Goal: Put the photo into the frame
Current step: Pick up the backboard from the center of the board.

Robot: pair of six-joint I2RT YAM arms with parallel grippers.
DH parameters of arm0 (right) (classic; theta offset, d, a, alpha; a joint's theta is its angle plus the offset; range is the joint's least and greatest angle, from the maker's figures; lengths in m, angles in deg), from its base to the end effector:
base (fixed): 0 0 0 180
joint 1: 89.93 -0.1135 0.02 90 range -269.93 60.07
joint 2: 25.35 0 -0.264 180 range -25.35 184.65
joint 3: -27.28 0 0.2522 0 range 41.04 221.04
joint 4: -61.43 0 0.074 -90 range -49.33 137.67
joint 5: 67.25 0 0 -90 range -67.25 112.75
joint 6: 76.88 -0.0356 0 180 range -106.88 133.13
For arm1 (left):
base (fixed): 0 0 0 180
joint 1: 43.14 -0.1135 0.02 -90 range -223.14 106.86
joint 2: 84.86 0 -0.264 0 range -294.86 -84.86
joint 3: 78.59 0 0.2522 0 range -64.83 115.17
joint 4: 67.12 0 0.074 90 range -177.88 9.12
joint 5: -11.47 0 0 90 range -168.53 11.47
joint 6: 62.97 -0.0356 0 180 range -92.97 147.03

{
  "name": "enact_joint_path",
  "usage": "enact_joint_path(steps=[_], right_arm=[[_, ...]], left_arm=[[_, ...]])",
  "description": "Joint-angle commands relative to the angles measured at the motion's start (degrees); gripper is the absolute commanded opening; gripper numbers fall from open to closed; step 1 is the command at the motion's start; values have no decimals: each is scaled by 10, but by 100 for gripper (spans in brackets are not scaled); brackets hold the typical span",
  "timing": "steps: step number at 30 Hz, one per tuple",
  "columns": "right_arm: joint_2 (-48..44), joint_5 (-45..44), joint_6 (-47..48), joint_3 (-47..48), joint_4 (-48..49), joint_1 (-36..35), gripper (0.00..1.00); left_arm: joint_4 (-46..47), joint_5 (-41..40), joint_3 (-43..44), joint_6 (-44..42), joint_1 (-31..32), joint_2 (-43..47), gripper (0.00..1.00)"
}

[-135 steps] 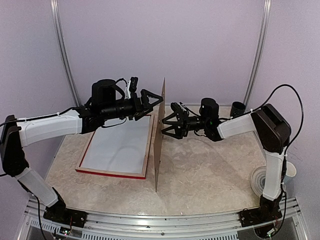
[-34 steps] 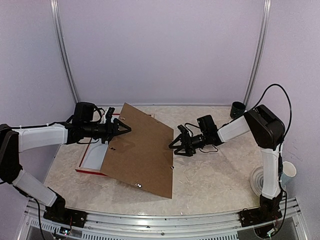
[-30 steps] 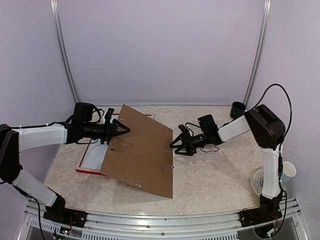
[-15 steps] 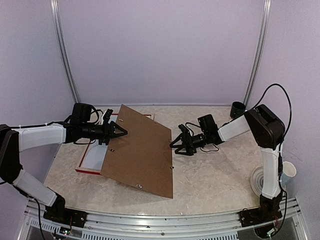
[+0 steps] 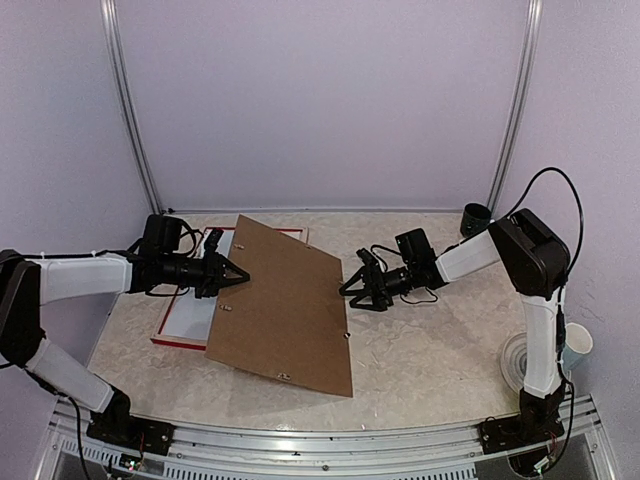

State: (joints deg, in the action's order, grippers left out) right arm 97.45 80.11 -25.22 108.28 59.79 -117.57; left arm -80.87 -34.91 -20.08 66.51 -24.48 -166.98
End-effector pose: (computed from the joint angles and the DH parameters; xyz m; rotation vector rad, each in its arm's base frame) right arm 0.3570 0.2208 0.1032 -0.3461 2.4962 1.7002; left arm 0.2709 -0.1174 0.2135 0.0326 2.3737 -1.3742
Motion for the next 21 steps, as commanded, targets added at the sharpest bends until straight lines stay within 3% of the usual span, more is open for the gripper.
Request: enact_joint_path(steps=[1,21], right_arm=[[19,-54,9,-17,-60,15,86],[-42,-87,41,-41,-101,54,89]], left_arm=[[46,17,-16,8,-7,7,18],[291,33,-143,94,-27,-20,1]])
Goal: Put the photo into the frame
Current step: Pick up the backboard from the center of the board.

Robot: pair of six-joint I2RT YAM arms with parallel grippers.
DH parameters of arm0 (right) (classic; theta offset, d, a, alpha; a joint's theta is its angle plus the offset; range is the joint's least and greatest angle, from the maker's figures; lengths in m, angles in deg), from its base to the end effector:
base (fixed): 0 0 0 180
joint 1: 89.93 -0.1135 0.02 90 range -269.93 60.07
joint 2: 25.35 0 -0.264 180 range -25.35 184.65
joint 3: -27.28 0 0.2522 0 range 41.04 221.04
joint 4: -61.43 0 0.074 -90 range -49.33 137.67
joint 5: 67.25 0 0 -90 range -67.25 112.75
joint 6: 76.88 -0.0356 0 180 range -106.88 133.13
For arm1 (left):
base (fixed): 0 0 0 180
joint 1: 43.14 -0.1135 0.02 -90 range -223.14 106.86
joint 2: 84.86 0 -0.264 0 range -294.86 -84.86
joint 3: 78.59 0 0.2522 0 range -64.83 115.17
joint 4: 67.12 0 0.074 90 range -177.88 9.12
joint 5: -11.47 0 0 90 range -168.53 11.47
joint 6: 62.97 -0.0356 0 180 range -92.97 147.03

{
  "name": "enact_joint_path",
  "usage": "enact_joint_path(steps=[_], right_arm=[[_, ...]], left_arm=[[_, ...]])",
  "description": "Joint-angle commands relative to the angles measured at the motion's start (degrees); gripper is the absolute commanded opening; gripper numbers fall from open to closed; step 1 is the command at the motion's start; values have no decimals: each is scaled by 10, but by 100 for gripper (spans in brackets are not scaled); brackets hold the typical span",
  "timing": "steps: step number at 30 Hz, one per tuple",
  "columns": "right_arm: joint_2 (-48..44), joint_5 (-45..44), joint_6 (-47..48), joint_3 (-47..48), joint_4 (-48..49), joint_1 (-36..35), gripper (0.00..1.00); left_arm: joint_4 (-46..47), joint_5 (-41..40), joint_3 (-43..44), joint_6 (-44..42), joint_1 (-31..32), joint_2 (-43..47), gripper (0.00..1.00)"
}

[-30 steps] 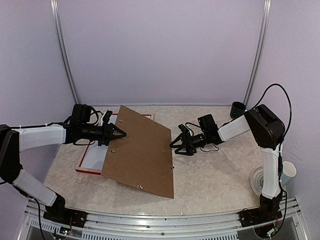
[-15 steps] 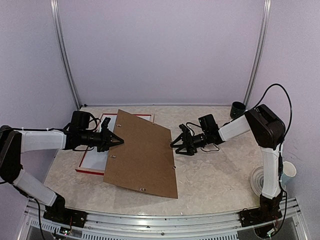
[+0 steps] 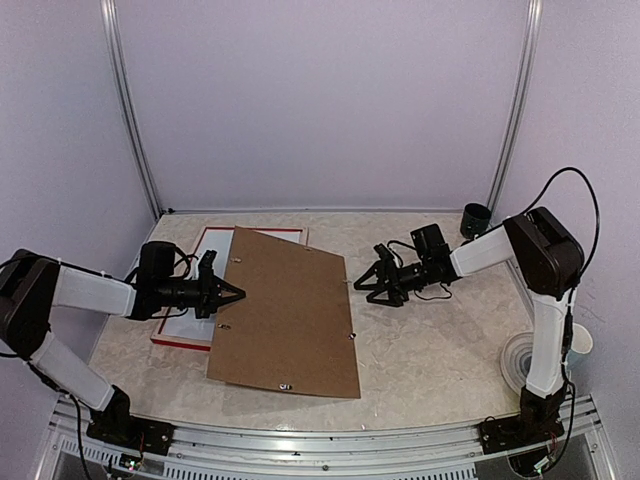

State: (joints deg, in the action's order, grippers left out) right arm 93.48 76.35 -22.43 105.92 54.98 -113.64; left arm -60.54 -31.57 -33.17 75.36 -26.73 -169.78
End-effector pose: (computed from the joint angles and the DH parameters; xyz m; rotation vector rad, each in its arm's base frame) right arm 0.3595 0.1892 0.1129 -0.2397 2.5198 1.5774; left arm 0.2552 -0.1023 0.1626 -0.1087 2.3335 -1.4961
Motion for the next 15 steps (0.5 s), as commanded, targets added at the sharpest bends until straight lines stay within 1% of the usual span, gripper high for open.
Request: enact_joint_path(steps=[1,7,15], right_arm=[[-4,-51,16,-16,-56,17,89],[-21,-88,46,-2,-99,25,89],[-47,-95,64,-4,-122,27,89]], left_arm=[[99,-3,-17,11,-5,11,0],[197,1,-49,64,-4,13,0],[274,1,-62,103,-1,2,0]])
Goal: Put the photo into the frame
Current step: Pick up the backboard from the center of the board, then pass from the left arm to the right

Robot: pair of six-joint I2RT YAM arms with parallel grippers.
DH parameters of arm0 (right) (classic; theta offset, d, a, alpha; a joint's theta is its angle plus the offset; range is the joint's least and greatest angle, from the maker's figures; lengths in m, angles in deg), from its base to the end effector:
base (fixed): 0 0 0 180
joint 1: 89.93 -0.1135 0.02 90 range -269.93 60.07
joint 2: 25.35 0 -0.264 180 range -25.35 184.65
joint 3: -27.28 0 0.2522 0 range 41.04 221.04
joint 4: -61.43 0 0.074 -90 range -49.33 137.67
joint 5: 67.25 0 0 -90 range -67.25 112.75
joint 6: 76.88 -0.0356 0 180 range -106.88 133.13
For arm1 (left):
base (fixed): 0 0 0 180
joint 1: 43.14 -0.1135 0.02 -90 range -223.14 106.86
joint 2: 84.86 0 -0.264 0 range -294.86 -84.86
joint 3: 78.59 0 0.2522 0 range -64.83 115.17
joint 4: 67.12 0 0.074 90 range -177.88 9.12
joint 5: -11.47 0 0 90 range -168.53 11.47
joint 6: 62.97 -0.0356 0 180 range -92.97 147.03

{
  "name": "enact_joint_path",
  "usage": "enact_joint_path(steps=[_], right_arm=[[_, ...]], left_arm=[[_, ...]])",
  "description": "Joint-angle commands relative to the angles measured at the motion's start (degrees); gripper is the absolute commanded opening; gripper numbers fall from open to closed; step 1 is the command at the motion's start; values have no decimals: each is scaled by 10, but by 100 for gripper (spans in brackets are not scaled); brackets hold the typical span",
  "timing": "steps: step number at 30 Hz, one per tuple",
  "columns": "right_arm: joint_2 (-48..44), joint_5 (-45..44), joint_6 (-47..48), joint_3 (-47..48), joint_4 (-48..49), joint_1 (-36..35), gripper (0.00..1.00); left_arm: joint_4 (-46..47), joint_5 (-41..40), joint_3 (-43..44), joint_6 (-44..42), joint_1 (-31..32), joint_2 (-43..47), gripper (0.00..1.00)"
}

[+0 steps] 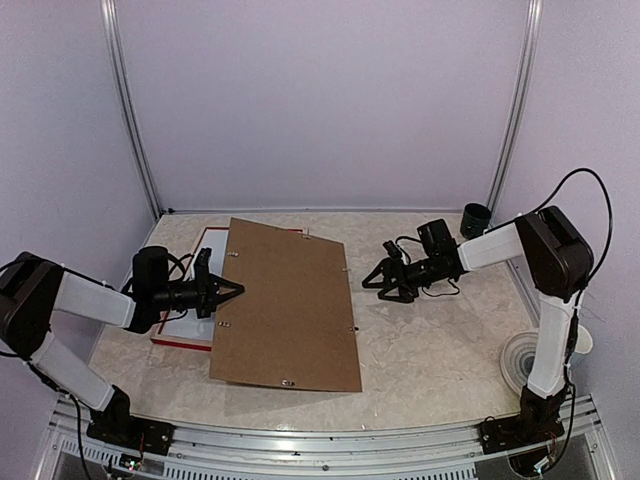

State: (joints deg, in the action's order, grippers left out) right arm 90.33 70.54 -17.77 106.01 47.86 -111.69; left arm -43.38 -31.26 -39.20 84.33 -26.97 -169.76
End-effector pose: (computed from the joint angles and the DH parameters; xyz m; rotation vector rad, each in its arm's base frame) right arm 0.3601 0.1721 0.1242 -0.1998 2.5565 1.4086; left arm 0.2467 -0.0988 0.1601 -0.1552 2.1903 -1.5913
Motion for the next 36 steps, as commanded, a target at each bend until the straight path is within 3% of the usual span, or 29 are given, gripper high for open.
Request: enact_joint_path(steps=[1,7,13,30,36], right_arm=[[-20,-38,20,-6,-53,8,89],[-38,-60,51,3,-78,7,89],[-18,36,15,-3,18,7,89],[67,187,-66,47,195,-29,82],[67,223,-93,40,260,-55,71]], left_arm=[[112,-2,-2,17,3,0,0],[207,1,-16,61,11,-30,0],[282,9,-19,103,19,-76,0],[296,13,-6,96,40,-78,0],[299,11,-2,96,46,-77,0]])
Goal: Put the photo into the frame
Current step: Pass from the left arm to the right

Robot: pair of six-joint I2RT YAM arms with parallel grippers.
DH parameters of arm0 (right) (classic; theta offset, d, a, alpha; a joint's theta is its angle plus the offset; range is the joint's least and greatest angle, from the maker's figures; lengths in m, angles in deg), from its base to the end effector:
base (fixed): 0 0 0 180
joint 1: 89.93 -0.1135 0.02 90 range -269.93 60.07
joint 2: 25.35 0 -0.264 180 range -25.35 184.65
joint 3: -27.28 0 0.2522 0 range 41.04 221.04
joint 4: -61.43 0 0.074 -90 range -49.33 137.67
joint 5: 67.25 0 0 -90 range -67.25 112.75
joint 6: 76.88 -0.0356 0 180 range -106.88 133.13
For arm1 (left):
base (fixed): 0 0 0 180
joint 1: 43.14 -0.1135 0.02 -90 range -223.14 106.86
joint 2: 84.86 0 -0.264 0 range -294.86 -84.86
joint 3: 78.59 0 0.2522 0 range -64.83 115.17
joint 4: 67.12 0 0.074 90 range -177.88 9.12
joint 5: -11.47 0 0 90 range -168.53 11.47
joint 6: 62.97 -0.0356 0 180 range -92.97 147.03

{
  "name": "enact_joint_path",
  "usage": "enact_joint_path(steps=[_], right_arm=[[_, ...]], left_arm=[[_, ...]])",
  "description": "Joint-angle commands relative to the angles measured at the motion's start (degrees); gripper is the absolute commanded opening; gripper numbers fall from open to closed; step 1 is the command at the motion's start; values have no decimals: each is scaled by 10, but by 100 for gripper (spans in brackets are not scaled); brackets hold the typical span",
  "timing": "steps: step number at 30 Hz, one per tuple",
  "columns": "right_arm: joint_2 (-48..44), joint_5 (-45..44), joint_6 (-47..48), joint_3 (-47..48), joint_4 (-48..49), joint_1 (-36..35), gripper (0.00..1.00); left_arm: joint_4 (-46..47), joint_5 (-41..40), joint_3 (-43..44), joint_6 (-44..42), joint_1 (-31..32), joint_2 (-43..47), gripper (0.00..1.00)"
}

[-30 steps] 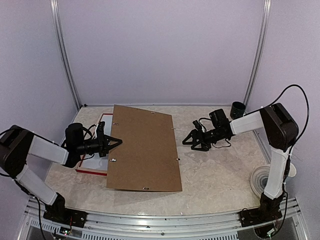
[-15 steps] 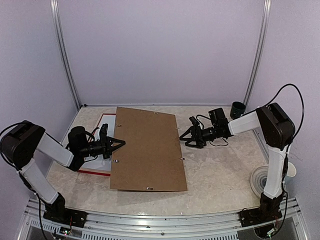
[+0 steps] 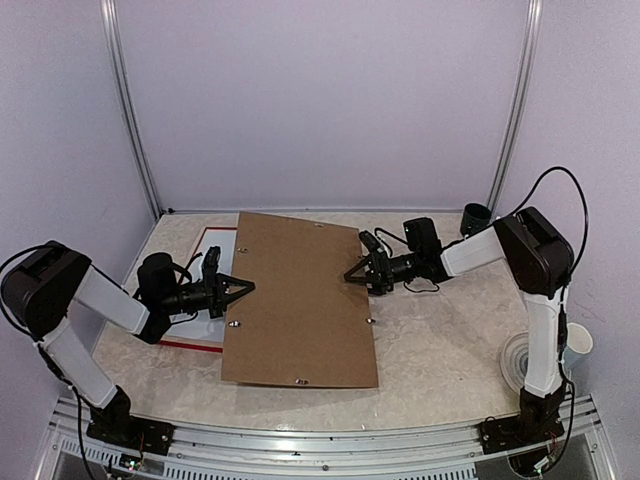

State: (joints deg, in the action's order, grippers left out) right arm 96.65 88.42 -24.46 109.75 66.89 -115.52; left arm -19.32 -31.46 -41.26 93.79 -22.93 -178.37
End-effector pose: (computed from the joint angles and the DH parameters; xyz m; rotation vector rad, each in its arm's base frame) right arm 0.3719 0.2141 0.1272 -0.5230 2.2805 1.8323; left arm 0.2479 -0.1190 0.1532 -0.0950 2.0409 -1.7407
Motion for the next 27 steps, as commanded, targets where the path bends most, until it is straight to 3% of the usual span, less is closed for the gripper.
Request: enact_joint_path(steps=[1,14,20,22,27], right_arm=[[1,51,-36,-2,84,-17,68],[-46,86,-135,-77,249,-17,21],[-79,84,-147,-79,270,-17,15],[-93,79,-122,-71,238,-17,15],[-126,33,32,-34,47,-18,18]], left_arm=[[57,12,17,0,6,10,0],[48,5,14,-11,1,11,0],[34,2,17,-25,1,12,2],[23,0,18,-34,1,14,4],[-15,-8,23,-72,1,30,7]])
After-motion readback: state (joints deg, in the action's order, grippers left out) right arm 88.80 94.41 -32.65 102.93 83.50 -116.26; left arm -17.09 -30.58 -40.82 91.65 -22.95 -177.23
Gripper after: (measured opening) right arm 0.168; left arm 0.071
